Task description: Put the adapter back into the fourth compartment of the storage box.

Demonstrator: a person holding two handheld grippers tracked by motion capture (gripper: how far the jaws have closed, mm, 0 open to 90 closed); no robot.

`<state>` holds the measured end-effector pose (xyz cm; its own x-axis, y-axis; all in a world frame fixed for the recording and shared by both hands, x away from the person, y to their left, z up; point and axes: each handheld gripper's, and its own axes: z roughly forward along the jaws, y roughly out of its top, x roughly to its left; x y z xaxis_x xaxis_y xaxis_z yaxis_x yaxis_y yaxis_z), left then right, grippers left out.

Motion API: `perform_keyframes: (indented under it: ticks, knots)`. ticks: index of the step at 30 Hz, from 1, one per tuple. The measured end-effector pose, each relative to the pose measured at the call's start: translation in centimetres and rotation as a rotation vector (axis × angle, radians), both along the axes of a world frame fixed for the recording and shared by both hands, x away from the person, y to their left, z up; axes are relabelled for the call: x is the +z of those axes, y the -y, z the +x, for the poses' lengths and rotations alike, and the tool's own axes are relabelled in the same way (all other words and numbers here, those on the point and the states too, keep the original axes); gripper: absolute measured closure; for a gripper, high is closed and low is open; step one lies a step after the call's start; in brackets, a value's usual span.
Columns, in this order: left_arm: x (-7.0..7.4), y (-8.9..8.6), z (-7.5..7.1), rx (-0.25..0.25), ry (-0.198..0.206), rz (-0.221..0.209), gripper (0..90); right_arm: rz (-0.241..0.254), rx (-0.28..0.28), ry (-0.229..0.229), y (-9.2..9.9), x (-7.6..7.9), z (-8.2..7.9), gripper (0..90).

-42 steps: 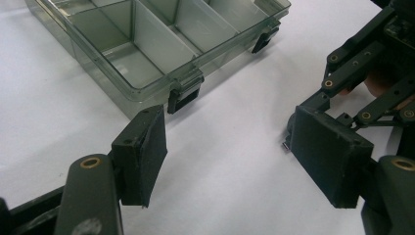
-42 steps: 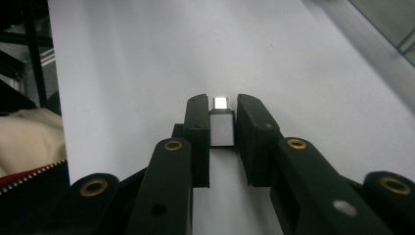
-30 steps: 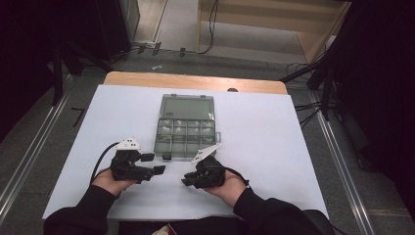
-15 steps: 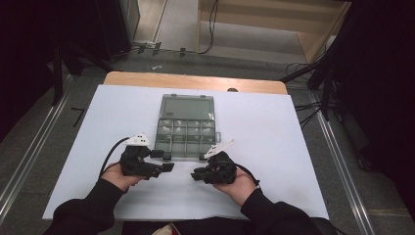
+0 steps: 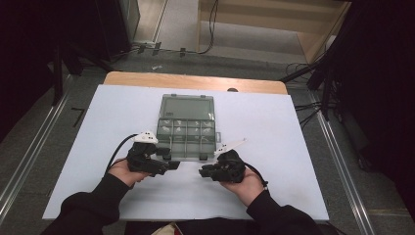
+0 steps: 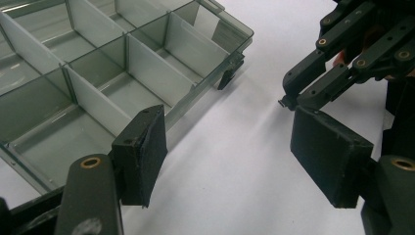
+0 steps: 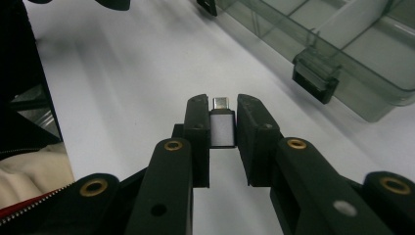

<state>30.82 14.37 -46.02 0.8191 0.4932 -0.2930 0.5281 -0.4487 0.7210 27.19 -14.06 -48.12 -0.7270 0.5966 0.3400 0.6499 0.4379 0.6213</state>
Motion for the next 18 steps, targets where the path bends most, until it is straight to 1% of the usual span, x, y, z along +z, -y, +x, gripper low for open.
perform_keyframes:
  ticks: [6, 18]
  knots:
    - [0.0, 0.1, 0.1, -0.002, -0.001, -0.005, 30.0, 0.009, -0.021, 0.004, 0.7, 0.4, 0.1, 73.6]
    - [0.0, -0.1, 0.1, 0.003, 0.001, 0.003, 30.0, 0.024, -0.045, 0.02, 1.5, 0.9, 0.4, 73.6]
